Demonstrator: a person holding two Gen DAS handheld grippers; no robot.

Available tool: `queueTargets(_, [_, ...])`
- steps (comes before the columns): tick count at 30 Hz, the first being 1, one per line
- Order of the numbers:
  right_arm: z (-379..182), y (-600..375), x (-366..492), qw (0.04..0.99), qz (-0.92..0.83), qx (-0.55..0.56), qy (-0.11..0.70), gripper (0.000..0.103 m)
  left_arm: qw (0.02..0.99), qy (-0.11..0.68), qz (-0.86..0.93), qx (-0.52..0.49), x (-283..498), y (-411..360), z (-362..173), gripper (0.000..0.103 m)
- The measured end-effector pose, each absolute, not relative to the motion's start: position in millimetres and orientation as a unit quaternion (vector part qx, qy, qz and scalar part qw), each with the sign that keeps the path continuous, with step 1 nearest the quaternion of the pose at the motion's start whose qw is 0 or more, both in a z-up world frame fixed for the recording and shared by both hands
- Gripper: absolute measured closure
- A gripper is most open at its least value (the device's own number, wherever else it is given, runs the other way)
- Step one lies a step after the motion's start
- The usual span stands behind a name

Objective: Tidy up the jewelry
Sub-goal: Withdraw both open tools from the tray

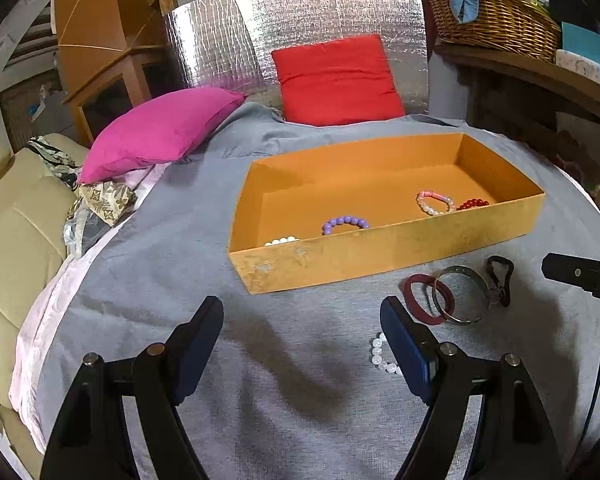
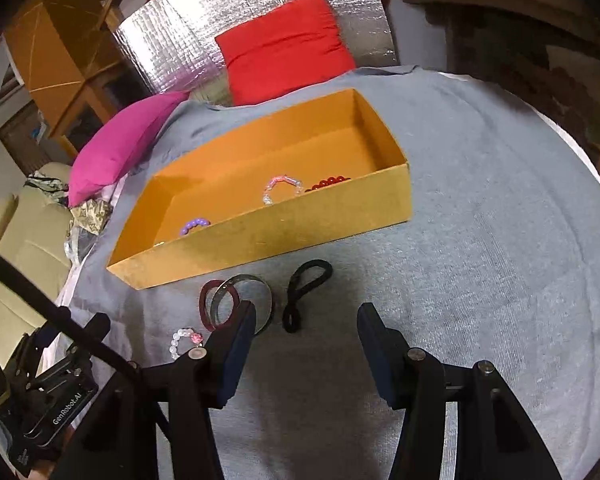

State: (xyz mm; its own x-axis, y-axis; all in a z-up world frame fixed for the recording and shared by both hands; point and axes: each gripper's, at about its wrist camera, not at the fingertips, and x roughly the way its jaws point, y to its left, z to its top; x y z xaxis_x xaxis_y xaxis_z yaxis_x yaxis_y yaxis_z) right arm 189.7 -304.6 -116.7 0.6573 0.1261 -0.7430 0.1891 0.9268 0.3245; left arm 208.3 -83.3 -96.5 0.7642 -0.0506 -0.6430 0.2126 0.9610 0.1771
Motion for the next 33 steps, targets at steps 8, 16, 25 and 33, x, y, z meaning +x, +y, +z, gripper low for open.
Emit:
queueTargets(8, [-114.3,-300.5,191.6,0.893,-0.017,0.172,0.416,0.046,0.93,0.339,-0.075,0.116,208.6,-83.7,-95.6,0.022])
queueTargets(16, [-115.0,-297.2,192.3,0.893,-0.014,0.169,0.418,0.046,0.93,0.34,-0.078,0.116,207.5,-85.9,-95.2,0.022])
queueTargets(25, [-116.0,-297.5,193.0,0.891,-0.016,0.17,0.42,0.046,0.93,0.34,-0.08,0.118,205.5,-87.4,-95.2,0.022])
queueTargets(33, [-117.6,-297.3,193.3,0.89,-0.017,0.171,0.422,0.046,0.928,0.341,-0.081,0.122,205.4,-89.0,-96.4,0.022])
